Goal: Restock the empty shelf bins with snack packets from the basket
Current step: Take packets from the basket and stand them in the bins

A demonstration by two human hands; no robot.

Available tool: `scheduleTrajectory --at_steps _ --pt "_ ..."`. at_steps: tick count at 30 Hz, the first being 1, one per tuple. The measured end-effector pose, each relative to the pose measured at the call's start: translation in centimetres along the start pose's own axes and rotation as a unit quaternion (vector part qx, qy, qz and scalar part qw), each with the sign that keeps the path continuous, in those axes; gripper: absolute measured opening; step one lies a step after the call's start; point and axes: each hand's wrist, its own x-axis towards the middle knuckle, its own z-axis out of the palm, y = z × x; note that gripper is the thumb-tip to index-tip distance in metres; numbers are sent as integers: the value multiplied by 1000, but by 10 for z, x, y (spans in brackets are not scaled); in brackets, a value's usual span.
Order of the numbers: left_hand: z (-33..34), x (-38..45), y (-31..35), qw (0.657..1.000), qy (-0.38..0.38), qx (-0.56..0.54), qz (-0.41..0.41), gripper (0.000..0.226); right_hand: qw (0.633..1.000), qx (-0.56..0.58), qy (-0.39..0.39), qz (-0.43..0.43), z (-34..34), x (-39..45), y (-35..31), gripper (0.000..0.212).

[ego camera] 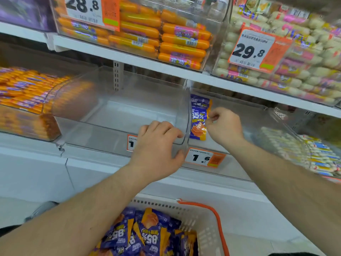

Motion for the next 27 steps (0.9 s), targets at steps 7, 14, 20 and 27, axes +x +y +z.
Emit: scheduleTrajectory --at_steps 7,14,20,27 --pt "-24 -35 -5 877 -478 27 -31 32 954 128 85 -257 23 -98 -27 4" --pt "-2 -79 -51 736 -669 35 -93 23 877 -49 -478 18 125 -167 5 18" --pt "-4 -77 -57 731 -674 6 -108 30 789 -33 -517 331 185 -232 29 51" --pt "-10 -72 -42 732 -673 -11 -104 36 798 42 -359 482 222 -263 28 82"
